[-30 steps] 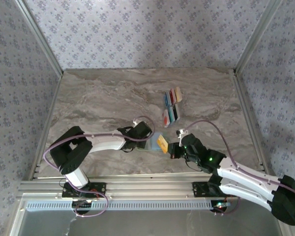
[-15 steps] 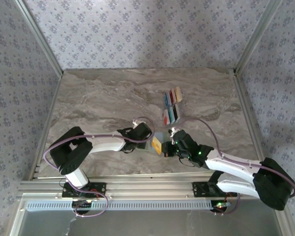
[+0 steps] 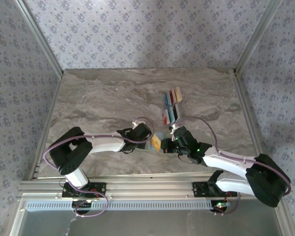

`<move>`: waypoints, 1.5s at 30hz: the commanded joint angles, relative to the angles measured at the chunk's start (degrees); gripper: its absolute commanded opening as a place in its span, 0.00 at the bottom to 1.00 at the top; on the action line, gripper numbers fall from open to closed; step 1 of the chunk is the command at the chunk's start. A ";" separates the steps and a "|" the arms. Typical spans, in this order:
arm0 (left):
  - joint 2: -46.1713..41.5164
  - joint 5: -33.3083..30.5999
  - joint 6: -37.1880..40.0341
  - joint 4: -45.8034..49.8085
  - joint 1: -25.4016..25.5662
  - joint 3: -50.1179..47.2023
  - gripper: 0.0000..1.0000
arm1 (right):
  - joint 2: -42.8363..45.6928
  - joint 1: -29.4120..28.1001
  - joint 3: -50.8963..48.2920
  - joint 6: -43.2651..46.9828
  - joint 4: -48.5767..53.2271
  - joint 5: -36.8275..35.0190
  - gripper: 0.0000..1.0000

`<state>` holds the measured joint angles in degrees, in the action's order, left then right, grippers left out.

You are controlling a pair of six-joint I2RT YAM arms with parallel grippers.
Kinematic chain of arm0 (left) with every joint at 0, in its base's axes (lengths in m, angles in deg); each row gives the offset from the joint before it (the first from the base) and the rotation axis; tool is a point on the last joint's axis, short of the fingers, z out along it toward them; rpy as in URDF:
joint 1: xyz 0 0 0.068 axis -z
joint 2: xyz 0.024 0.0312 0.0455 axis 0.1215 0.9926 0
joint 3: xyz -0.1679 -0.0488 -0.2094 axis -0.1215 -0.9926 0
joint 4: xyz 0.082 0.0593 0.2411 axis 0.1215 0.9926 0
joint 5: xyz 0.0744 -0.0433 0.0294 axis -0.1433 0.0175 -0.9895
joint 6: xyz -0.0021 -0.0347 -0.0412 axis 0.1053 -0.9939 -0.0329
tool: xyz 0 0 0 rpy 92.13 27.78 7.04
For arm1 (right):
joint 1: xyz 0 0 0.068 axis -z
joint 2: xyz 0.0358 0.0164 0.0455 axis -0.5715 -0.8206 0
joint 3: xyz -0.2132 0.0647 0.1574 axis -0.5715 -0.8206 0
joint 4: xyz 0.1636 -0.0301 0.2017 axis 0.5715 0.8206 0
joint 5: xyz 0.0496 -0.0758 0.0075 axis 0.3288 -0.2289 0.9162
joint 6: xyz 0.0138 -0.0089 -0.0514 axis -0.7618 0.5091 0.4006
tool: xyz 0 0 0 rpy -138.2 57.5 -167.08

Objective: Put the credit cards into the card holder

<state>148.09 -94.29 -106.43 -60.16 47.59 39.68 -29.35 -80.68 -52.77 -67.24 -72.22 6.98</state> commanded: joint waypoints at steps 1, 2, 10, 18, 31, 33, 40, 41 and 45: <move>2.86 3.66 -0.30 1.61 0.80 -2.29 0.34 | -1.47 0.42 0.84 -0.55 -1.37 1.01 0.00; 2.85 3.73 -0.29 1.48 0.81 -2.40 0.34 | -2.15 0.65 0.83 -0.59 -1.86 1.51 0.00; 2.86 3.77 -0.38 1.26 0.81 -2.62 0.34 | -6.04 1.16 1.27 -1.13 -4.64 2.15 0.00; 2.68 4.31 -0.51 0.87 0.81 -2.97 0.35 | -7.67 0.75 1.14 -2.21 -5.66 -1.70 0.00; 2.59 5.29 -0.94 -0.93 0.81 -4.45 0.38 | -7.87 0.03 0.59 -5.87 -4.36 -7.43 0.00; 2.58 5.20 -1.04 -1.03 0.81 -4.56 0.38 | -6.39 0.03 0.41 -5.62 -3.16 -7.88 0.00; 2.80 5.35 -1.21 -1.38 0.83 -4.69 0.38 | -3.54 -0.47 0.44 -5.49 0.09 -9.66 0.00; 2.76 5.41 -1.13 -1.38 0.81 -4.65 0.38 | -4.01 -0.71 0.85 -5.38 0.14 -9.47 0.00; 2.80 5.44 -1.13 -1.38 0.81 -4.57 0.38 | -6.46 -1.54 1.90 -5.01 -1.36 -8.45 0.00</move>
<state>147.41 -94.27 -107.02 -63.63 47.59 37.49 -34.09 -81.48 -52.31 -72.14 -75.02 -0.82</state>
